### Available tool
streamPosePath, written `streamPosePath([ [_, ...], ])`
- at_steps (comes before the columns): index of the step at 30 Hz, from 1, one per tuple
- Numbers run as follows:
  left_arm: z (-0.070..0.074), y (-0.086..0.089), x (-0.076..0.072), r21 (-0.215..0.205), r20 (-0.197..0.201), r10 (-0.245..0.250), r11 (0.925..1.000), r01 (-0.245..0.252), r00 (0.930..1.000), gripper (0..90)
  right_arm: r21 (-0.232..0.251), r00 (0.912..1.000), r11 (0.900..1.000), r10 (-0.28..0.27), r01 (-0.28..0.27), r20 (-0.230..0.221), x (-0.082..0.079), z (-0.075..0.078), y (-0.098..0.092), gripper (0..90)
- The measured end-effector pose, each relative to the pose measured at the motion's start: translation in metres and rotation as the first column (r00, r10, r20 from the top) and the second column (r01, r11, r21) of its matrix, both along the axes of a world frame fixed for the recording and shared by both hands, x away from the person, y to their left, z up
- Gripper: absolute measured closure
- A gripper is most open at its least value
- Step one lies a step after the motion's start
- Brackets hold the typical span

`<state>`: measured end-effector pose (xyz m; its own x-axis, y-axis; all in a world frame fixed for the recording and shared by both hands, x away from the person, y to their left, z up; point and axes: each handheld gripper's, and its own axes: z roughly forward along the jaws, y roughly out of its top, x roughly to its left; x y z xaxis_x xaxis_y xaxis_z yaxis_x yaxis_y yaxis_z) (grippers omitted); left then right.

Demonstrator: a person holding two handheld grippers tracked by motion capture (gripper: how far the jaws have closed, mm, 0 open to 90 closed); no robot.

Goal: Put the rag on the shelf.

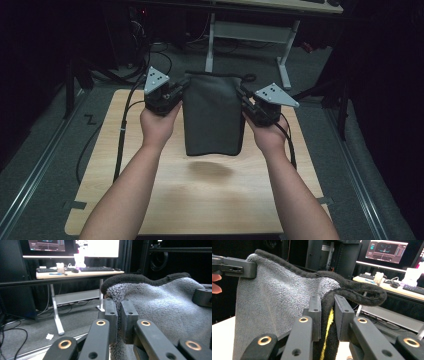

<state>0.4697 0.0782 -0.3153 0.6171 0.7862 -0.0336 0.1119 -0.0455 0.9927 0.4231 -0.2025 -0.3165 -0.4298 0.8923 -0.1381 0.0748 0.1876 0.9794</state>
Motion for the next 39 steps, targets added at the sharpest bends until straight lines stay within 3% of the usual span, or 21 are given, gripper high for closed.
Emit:
streamPosePath([
  [12,-0.011,-0.008,0.037,0.062,-0.032,0.025,0.9978,-0.023,0.9992,84.9,0.006,0.9987,1.0,-0.01,0.01,-0.051,0.045,-0.011,-0.005,78.4],
  [19,-0.029,-0.01,0.058,0.088,-0.095,0.02,0.9961,-0.012,0.9953,84.5,-0.035,0.9962,0.999,-0.001,-0.002,-0.088,0.068,-0.024,-0.009,78.3],
  [26,-0.052,-0.012,0.069,0.12,-0.169,-0.005,0.9924,0.026,0.9855,84.5,-0.057,0.9892,0.998,0.014,-0.023,-0.146,0.083,-0.043,-0.015,78.2],
  [30,-0.064,-0.01,0.072,0.131,-0.215,-0.008,0.9908,0.037,0.9766,85.3,-0.101,0.9857,0.995,-0.001,-0.017,-0.168,0.085,-0.053,-0.013,78.8],
  [33,-0.073,-0.007,0.074,0.107,-0.239,-0.021,0.9931,0.048,0.9708,85.4,-0.13,0.9857,0.991,-0.008,-0.014,-0.168,0.085,-0.059,-0.01,78.8],
  [39,-0.085,-0.006,0.073,0.082,-0.278,-0.042,0.9944,0.068,0.9595,85.3,-0.1,0.9763,0.995,0.002,-0.024,-0.216,0.09,-0.065,-0.014,78.7],
])
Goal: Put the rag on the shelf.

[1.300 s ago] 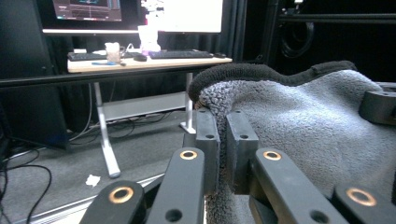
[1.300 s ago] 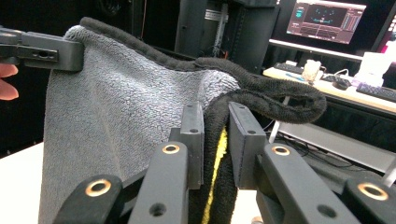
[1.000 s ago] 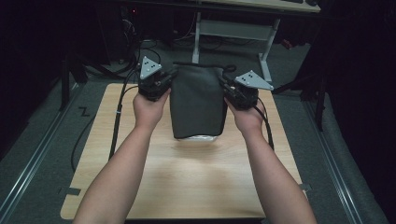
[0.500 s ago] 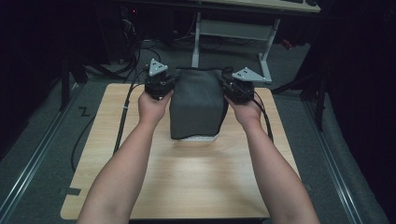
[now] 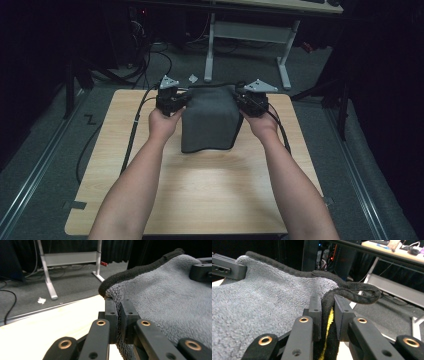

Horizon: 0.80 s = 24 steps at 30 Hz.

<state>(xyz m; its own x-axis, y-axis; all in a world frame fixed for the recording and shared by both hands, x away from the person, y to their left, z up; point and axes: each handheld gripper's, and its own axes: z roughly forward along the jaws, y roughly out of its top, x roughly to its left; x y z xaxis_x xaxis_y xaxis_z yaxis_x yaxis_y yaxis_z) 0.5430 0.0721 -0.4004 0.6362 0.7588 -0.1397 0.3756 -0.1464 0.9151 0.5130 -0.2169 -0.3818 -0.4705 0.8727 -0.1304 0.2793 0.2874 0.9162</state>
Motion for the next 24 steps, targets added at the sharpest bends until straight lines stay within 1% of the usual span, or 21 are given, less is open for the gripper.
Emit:
streamPosePath([
  [2,-0.004,0.0,0.0,0.001,-0.01,-0.002,1.0,0.002,0.9999,85.3,0.005,0.9999,1.0,0.003,-0.003,-0.014,0.002,-0.002,-0.001,78.6],
  [5,-0.01,0.002,0.0,0.001,-0.038,-0.007,1.0,0.007,0.9993,85.3,-0.002,0.9995,1.0,0.008,-0.008,-0.031,0.003,-0.004,-0.001,78.5],
  [7,-0.011,0.001,-0.001,0.01,-0.043,-0.009,0.9999,0.01,0.999,85.3,-0.002,0.9991,1.0,0.005,-0.005,-0.041,0.004,-0.006,0.0,78.5],
  [10,-0.013,-0.001,-0.001,0.013,-0.054,-0.014,0.9998,0.015,0.9984,85.3,-0.001,0.9989,1.0,0.0,0.0,-0.047,0.005,-0.007,-0.002,78.5],
  [12,-0.014,-0.001,-0.002,0.016,-0.06,-0.016,0.9997,0.017,0.9981,85.3,-0.006,0.9982,1.0,-0.001,0.0,-0.061,0.005,-0.009,-0.003,78.3],
  [14,-0.017,-0.001,-0.002,0.022,-0.068,-0.014,0.9997,0.015,0.9976,85.3,-0.006,0.9978,1.0,0.0,0.0,-0.066,0.005,-0.013,-0.003,78.2],
  [15,-0.019,-0.001,-0.002,0.018,-0.072,-0.013,0.9997,0.014,0.9973,85.3,-0.009,0.9974,1.0,0.002,-0.002,-0.072,0.006,-0.016,-0.003,78.0],
  [16,-0.021,0.0,-0.003,0.012,-0.08,-0.012,0.9998,0.013,0.9967,85.3,-0.001,0.9967,1.0,0.003,-0.003,-0.082,0.006,-0.019,-0.003,77.8],
  [18,-0.026,0.002,-0.004,0.007,-0.09,-0.013,0.9999,0.014,0.9959,85.2,0.042,0.9944,0.999,0.006,-0.001,-0.106,0.008,-0.022,-0.006,77.4],
  [20,-0.03,0.003,-0.005,0.004,-0.099,-0.015,0.9999,0.016,0.995,85.2,0.069,0.993,0.998,0.013,-0.004,-0.118,0.009,-0.024,-0.007,77.3],
  [24,-0.036,0.004,-0.007,0.0,-0.112,-0.025,0.9997,0.025,0.9933,85.1,0.088,0.9893,0.996,0.025,-0.013,-0.143,0.012,-0.027,-0.008,77.1],
])
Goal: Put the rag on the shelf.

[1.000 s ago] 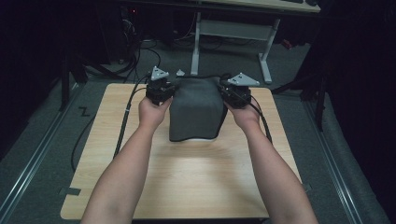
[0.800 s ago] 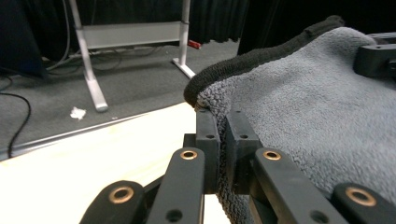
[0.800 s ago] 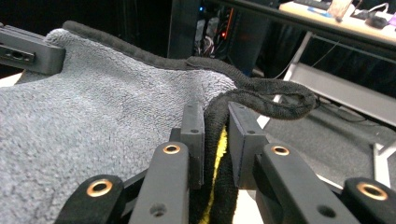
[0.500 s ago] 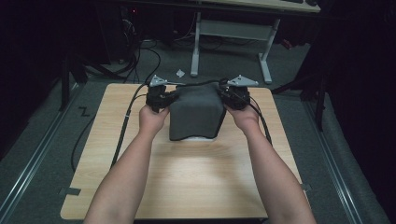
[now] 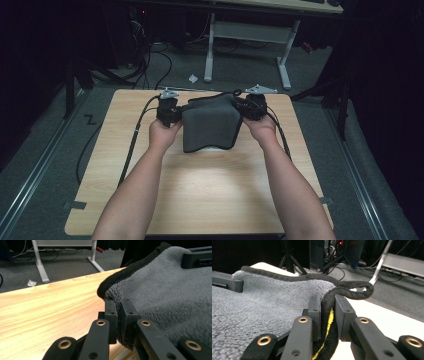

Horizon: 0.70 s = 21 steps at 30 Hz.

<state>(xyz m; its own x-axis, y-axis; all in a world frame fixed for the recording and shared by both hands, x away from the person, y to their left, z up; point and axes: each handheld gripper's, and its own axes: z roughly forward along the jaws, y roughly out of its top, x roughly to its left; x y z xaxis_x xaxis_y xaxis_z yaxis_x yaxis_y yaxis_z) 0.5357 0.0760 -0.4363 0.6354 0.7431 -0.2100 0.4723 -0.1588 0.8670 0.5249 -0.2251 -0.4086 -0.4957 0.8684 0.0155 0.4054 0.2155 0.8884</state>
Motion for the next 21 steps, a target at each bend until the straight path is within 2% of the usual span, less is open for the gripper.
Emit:
streamPosePath([
  [3,-0.005,-0.001,0.0,0.005,-0.015,-0.005,1.0,0.005,0.9999,85.1,0.009,0.9999,1.0,0.0,0.0,-0.015,0.001,-0.005,-0.001,76.9],
  [6,-0.007,-0.002,-0.001,0.017,-0.014,-0.006,0.9998,0.006,0.9999,84.9,0.005,0.9994,1.0,-0.005,0.005,-0.033,0.003,-0.009,-0.002,74.4],
  [9,-0.006,0.001,-0.002,0.005,-0.022,-0.004,1.0,0.005,0.9998,82.8,0.007,0.9991,1.0,-0.015,0.015,-0.041,0.003,-0.01,-0.003,66.3],
  [11,-0.005,0.002,-0.002,0.008,-0.024,-0.002,1.0,0.002,0.9997,80.3,0.007,0.9992,1.0,-0.025,0.025,-0.032,0.003,-0.008,-0.005,62.7],
  [13,-0.006,0.004,-0.002,0.008,-0.045,-0.005,1.0,0.005,0.999,77.0,0.003,0.999,0.999,-0.042,0.042,-0.015,0.003,-0.005,-0.007,58.3],
  [15,-0.007,0.005,-0.002,0.044,-0.052,0.012,0.999,-0.01,0.9986,74.3,0.014,0.9988,0.999,-0.044,0.044,-0.019,0.003,-0.003,-0.011,56.4],
  [18,-0.007,0.008,-0.002,0.037,-0.058,0.022,0.9991,-0.019,0.9981,70.8,0.007,0.9982,0.998,-0.059,0.059,-0.014,0.003,0.0,-0.014,54.1],
  [21,-0.004,0.01,-0.003,0.031,-0.046,0.032,0.9991,-0.031,0.9984,68.6,-0.002,0.9971,0.997,-0.076,0.076,-0.006,0.002,0.003,-0.019,51.5],
])
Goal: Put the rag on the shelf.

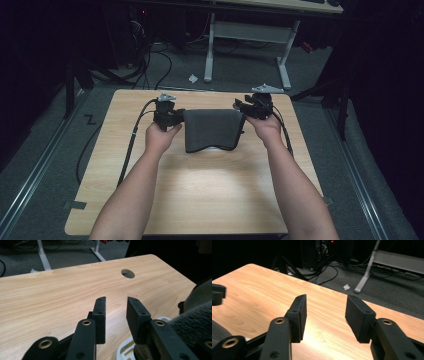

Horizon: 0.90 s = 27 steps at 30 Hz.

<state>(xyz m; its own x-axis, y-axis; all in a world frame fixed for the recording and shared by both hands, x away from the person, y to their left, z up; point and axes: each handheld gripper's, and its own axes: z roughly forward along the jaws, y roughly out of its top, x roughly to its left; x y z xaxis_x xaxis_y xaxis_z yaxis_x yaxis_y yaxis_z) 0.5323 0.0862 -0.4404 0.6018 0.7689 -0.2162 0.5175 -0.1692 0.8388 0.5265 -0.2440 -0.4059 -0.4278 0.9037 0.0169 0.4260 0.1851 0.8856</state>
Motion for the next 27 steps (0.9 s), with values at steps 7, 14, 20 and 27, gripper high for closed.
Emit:
streamPosePath([
  [7,0.003,0.005,-0.001,0.007,0.015,0.024,0.9997,-0.024,0.9996,62.8,0.02,0.9995,0.999,-0.03,0.03,0.005,-0.001,0.006,-0.013,49.8],
  [14,0.001,0.018,-0.005,0.007,0.021,0.053,0.9986,-0.053,0.9984,57.3,-0.006,0.9986,0.999,-0.051,0.051,0.012,-0.007,0.005,-0.021,47.9],
  [20,-0.002,0.028,-0.012,0.016,0.023,0.062,0.9979,-0.062,0.9978,51.9,-0.026,0.998,0.998,-0.061,0.061,0.016,-0.015,-0.003,-0.03,45.2],
  [27,0.005,0.041,-0.029,0.069,0.073,0.052,0.996,-0.057,0.996,47.8,-0.046,0.9969,0.997,-0.067,0.069,0.041,-0.037,-0.008,-0.041,45.2],
])
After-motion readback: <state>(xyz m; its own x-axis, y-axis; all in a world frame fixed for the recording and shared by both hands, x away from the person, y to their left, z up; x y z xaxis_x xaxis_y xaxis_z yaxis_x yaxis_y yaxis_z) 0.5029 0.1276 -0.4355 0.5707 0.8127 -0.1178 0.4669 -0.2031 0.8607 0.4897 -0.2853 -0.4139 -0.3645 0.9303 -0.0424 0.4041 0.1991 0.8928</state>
